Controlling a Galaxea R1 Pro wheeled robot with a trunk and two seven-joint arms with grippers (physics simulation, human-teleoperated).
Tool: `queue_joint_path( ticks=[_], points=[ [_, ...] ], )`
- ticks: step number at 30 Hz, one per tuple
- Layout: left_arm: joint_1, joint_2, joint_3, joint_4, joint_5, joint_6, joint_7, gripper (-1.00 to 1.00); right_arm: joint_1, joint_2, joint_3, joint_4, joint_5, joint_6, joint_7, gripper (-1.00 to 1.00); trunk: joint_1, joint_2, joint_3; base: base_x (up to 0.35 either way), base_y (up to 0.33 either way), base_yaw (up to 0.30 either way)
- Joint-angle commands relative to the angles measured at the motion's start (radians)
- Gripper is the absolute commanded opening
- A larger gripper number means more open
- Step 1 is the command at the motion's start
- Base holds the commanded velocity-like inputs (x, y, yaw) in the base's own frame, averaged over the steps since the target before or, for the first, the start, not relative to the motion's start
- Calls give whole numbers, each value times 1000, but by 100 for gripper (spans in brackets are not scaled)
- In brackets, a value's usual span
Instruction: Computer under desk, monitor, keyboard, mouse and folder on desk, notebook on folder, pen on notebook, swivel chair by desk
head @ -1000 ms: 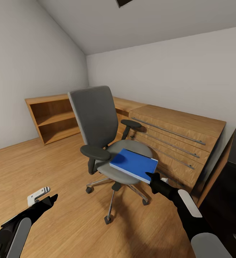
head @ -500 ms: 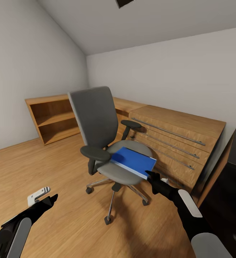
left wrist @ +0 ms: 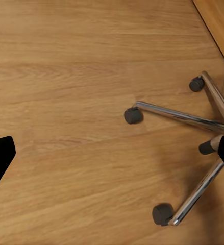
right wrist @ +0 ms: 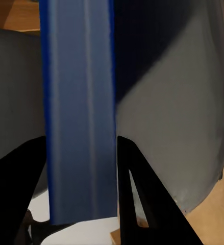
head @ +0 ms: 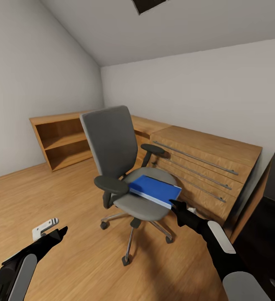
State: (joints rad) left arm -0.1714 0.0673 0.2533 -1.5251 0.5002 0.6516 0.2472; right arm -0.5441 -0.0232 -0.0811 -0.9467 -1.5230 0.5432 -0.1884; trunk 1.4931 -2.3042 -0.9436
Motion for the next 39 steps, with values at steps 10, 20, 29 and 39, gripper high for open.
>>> queue_joint_path(
  ticks=[10, 20, 29, 39],
  points=[
    [-1, 0, 0, -1, 9, 3, 10, 100, 0, 0, -2, -5, -7, 1, -7, -100, -39, 70, 30, 0, 0, 0],
    [0, 0, 0, -1, 10, 3, 11, 100, 0, -1, -2, -7, -6, 0, -6, -100, -77, 140, 62, 0, 0, 0],
    [0, 0, 0, -1, 11, 3, 11, 100, 0, -1, -2, -7, -6, 0, -6, -100, -111, 203, 90, -112, 0, 0],
    [-1, 0, 0, -1, 12, 3, 11, 100, 0, -1, -4, -76, 0, 0, -6, -100, -150, 273, 121, -110, 0, 0]
  ],
)
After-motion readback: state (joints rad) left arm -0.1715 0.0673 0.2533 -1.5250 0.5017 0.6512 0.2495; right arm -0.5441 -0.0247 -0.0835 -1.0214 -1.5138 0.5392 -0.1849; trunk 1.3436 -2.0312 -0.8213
